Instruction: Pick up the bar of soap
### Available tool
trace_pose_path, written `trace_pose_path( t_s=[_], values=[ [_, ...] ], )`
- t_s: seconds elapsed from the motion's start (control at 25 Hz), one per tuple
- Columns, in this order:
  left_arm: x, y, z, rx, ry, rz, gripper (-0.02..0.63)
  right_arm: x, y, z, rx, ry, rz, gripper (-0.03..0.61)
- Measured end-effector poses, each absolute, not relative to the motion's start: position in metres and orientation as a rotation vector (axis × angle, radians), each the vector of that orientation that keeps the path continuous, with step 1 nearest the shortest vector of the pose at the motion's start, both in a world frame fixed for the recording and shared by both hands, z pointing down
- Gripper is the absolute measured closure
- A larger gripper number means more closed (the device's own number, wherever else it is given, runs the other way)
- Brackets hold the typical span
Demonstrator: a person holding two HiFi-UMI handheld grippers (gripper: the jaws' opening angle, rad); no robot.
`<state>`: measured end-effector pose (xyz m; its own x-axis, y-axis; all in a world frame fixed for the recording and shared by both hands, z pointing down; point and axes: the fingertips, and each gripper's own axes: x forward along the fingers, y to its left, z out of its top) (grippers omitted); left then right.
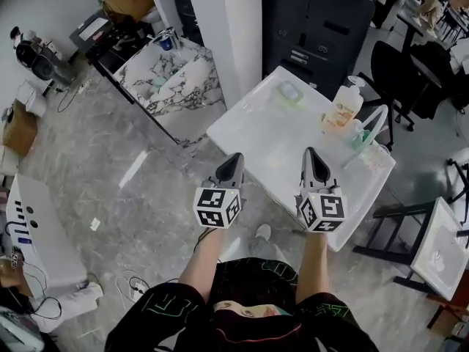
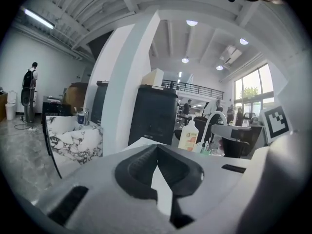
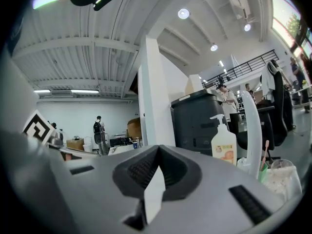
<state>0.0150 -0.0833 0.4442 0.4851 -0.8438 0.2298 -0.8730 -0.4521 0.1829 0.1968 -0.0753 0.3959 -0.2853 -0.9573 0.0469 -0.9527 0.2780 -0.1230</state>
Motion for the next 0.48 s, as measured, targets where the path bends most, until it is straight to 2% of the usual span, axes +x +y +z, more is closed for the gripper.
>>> trace_pose_path(
  t_s=[0.48],
  values=[
    [0.059, -0.143, 0.439, 2.5, -1.458, 0.21, 0.607, 0.218, -0.134, 0.404, -1.778, 2.483, -0.253, 0.574]
  ],
)
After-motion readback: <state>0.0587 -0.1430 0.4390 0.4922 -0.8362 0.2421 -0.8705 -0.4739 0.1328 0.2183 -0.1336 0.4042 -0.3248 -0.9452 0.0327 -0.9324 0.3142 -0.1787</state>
